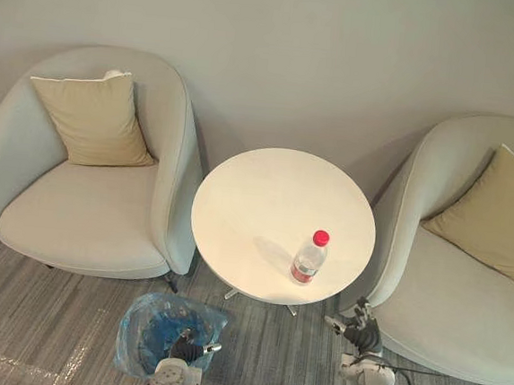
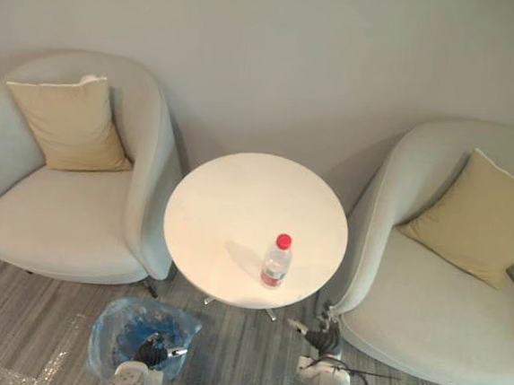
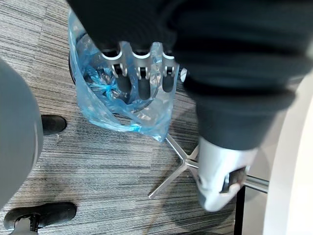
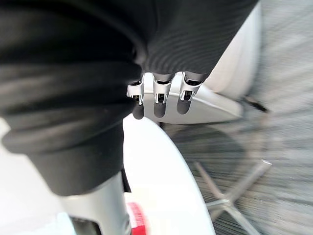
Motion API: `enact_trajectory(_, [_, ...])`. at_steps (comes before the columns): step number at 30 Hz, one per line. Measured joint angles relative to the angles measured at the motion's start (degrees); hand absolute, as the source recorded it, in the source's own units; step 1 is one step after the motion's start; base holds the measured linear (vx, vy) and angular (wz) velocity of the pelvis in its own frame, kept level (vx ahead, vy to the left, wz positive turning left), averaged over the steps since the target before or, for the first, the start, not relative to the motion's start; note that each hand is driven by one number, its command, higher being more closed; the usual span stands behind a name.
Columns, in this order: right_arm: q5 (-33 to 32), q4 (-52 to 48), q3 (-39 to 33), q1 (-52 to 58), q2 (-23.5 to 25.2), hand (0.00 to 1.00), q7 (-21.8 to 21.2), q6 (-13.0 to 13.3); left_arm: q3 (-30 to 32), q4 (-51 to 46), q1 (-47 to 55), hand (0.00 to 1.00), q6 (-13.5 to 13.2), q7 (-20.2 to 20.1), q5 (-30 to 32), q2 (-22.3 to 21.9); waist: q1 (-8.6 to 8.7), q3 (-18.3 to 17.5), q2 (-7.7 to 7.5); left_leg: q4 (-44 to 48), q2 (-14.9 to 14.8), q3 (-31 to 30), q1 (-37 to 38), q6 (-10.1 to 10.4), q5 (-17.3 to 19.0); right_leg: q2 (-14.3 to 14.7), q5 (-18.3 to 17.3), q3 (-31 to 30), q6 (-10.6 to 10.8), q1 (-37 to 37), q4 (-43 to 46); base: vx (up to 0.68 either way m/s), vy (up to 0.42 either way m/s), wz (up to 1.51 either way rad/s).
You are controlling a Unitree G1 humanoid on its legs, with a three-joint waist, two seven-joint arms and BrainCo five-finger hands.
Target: Gather rubbish on tea table into small bin, then transfer packed bag to large trash can.
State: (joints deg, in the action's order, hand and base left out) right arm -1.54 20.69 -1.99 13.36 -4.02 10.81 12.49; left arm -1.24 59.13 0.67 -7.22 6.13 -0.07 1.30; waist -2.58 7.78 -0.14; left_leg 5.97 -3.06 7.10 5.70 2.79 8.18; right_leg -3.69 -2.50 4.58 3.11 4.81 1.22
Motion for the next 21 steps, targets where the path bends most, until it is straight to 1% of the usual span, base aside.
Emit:
enact_trajectory(1, [1.98,-0.17,-0.02,-0.16,-0.04,0.00,0.62,0.27,-0.49,-0.01,0.04,0.00,-0.09,-0.01,0.04,0.12,0.00,-0.03,-0.03,0.01,0.01,-0.08,-0.36,0.00,0.00,0.03,0.28,0.04,-0.03,-0.04,-0.57,0.00,0.000,0.00])
enact_trajectory(2, [2.21,-0.17,-0.03,-0.16,-0.05,0.00,0.70,0.28,-0.61,-0.02,0.04,0.00,-0.11,-0.02,0.06,0.14,0.00,-0.03,-0.03,0.01,0.01,-0.09,-0.45,0.00,-0.01,0.04,0.37,0.05,-0.04,-0.08,-0.67,0.00,0.000,0.00])
enact_trajectory(4, [5.77,-1.38,0.10,-0.20,-0.07,0.00,1.47,0.16,-1.65,0.01,0.05,0.00,-0.56,-0.08,0.09,0.41,-0.05,-0.05,0.00,-0.01,0.11,-0.21,-1.46,-0.04,-0.32,0.07,1.37,0.02,-0.14,-0.54,-1.89,0.00,0.000,0.00])
enact_trajectory(9, [7.96,-2.75,0.55,-3.16,-1.53,0.00,1.56,0.23,-4.42,0.09,0.04,0.00,-0.96,-0.21,0.98,1.70,-0.13,-0.11,-0.22,-1.16,0.49,-1.99,-2.19,-0.19,-1.60,0.05,2.88,0.63,-0.35,-0.61,-3.88,-0.03,-0.018,0.06])
enact_trajectory(13, [8.15,-1.54,2.35,-6.11,-3.16,0.00,1.57,0.19,-4.99,0.09,0.02,0.00,-1.10,-0.36,1.11,2.05,-0.33,-0.10,-0.23,-1.48,0.65,-3.30,-2.81,-0.25,-2.28,0.05,3.79,1.65,-0.50,-0.25,-5.16,-0.04,-0.020,0.14])
enact_trajectory(16, [8.13,-1.15,2.78,-7.92,-3.32,0.00,1.61,0.21,-5.48,0.11,0.02,0.00,-1.11,-0.37,1.10,2.32,-0.32,-0.09,-0.22,-1.85,0.77,-4.71,-3.05,-0.18,-2.75,0.06,4.20,2.64,-0.55,0.10,-5.79,-0.04,-0.020,0.16])
enact_trajectory(21, [7.64,3.04,2.86,-11.44,-3.34,0.00,2.21,0.12,-5.47,0.08,-0.01,0.00,-1.13,-0.57,1.08,2.45,-0.56,-0.07,-0.19,-3.28,0.85,-5.91,-3.55,0.20,-3.88,0.07,4.31,3.60,-0.66,-0.64,-5.80,-0.04,-0.017,0.11])
